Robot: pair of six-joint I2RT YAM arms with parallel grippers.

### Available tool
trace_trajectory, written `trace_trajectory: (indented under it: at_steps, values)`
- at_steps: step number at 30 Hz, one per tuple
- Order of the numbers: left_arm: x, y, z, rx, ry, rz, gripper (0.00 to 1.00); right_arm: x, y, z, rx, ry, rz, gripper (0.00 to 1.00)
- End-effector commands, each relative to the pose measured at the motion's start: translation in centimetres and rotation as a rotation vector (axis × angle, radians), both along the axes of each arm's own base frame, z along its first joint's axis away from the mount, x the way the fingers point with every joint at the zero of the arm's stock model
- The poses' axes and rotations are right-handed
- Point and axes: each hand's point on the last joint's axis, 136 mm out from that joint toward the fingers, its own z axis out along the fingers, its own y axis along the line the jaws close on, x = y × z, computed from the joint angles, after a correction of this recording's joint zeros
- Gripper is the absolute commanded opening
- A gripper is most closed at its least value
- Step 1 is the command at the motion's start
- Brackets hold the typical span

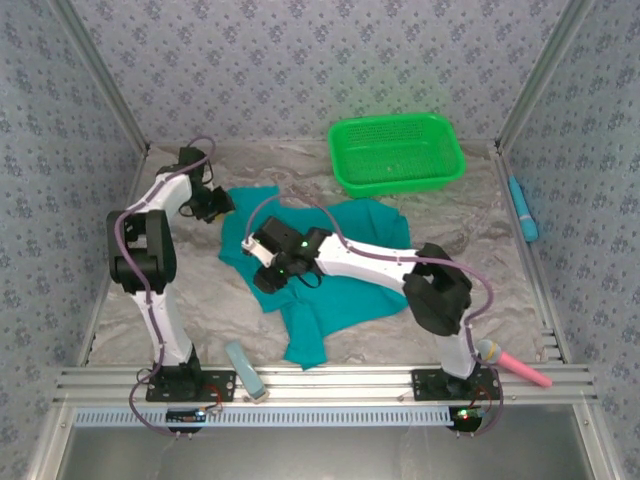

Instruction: Fold the inside-out t-shirt

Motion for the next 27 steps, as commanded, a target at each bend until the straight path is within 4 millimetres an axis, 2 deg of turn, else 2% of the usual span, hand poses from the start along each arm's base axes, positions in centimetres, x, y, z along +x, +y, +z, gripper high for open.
trace_trajectory:
  at_steps: [1, 3, 5, 8, 10, 12, 16, 20, 22, 23, 24, 25, 27]
  values:
    - [-2.0, -2.4, -1.4, -0.007, 0.031, -0.033, 0.34, -2.2, -1.7, -2.1, -0.053, 0.015, 0.065, 0.45]
    - [-2.5, -2.9, -2.6, 0.000, 0.061, -0.046, 0.35, -3.6, -1.5, -2.8, -0.058, 0.035, 0.129, 0.46]
    - [-2.2, -3.0, -3.3, 0.011, 0.061, -0.050, 0.35, -4.4, -0.9, -3.8, -0.072, 0.033, 0.175, 0.45]
    - [-1.2, -2.4, -4.7, 0.054, 0.080, -0.049, 0.35, -4.5, 0.3, -5.5, -0.089, 0.046, 0.205, 0.42]
    - [-0.4, -2.0, -5.6, 0.085, 0.099, -0.062, 0.33, -4.2, 0.8, -6.6, -0.122, 0.050, 0.212, 0.35]
    - [0.4, -2.0, -6.5, 0.094, 0.104, -0.073, 0.33, -4.4, 1.0, -7.3, -0.152, 0.040, 0.239, 0.19]
    - [2.3, -2.6, -7.2, 0.092, 0.085, -0.109, 0.31, -6.1, 3.2, -6.2, -0.056, 0.121, 0.294, 0.00]
    - [4.7, -3.9, -7.1, 0.069, 0.060, -0.178, 0.31, -7.5, 8.2, -3.7, 0.139, 0.287, 0.310, 0.00]
    - [6.1, -4.6, -6.8, 0.064, 0.038, -0.211, 0.32, -7.5, 11.1, -2.2, 0.198, 0.311, 0.295, 0.00]
    - [6.9, -4.9, -6.6, 0.061, 0.023, -0.223, 0.32, -7.3, 12.0, -1.7, 0.214, 0.311, 0.275, 0.06]
    - [7.7, -5.4, -6.2, 0.049, 0.002, -0.239, 0.33, -7.1, 13.3, -0.6, 0.252, 0.312, 0.266, 0.25]
    - [8.5, -6.0, -5.7, 0.030, -0.018, -0.254, 0.33, -6.8, 14.2, 0.3, 0.286, 0.320, 0.251, 0.36]
    - [9.7, -6.9, -4.8, -0.015, -0.049, -0.281, 0.35, -6.3, 15.2, 1.6, 0.350, 0.357, 0.223, 0.43]
